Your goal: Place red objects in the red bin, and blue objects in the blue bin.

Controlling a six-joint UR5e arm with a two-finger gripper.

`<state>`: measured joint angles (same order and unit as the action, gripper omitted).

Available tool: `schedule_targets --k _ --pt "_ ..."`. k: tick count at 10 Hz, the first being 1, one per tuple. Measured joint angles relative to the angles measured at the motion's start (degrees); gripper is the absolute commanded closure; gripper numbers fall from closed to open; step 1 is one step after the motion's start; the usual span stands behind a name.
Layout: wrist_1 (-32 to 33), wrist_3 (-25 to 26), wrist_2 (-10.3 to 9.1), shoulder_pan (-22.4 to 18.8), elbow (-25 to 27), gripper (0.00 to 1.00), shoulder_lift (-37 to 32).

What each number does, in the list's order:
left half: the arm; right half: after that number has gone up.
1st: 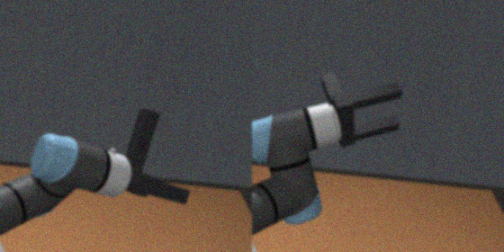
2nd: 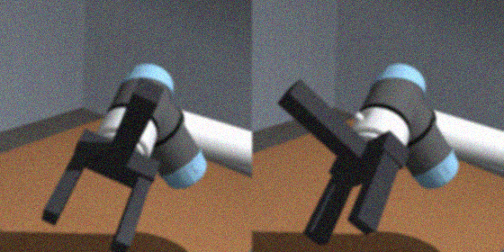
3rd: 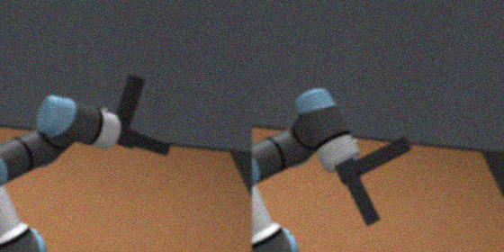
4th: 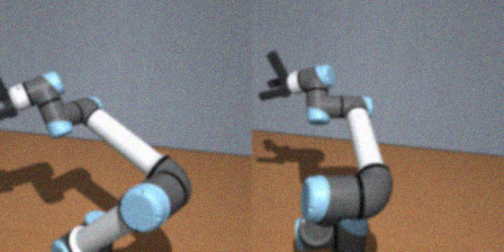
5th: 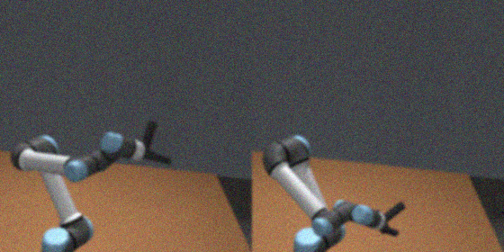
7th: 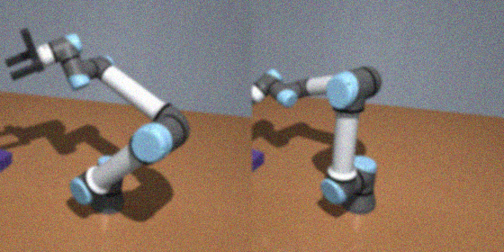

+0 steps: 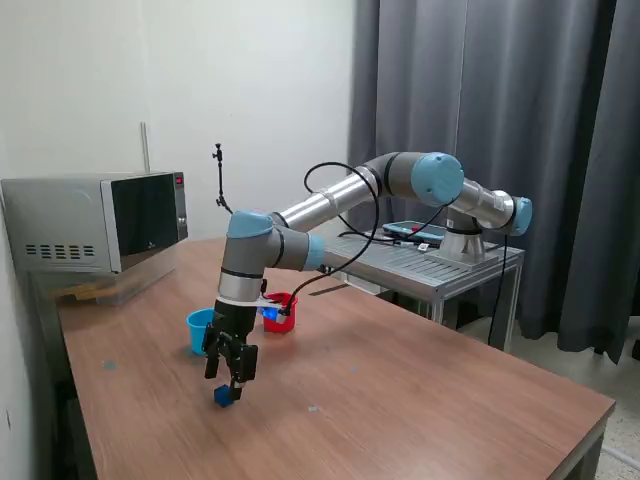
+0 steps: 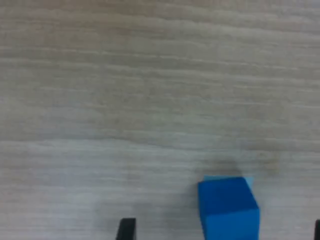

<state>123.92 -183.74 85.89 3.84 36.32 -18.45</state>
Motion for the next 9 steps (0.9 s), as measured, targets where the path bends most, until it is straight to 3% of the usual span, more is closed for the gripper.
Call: schedule_targets --k 9 --pt "-2.7 -2.4 0.11 -0.6 0.9 0.0 -0.4"
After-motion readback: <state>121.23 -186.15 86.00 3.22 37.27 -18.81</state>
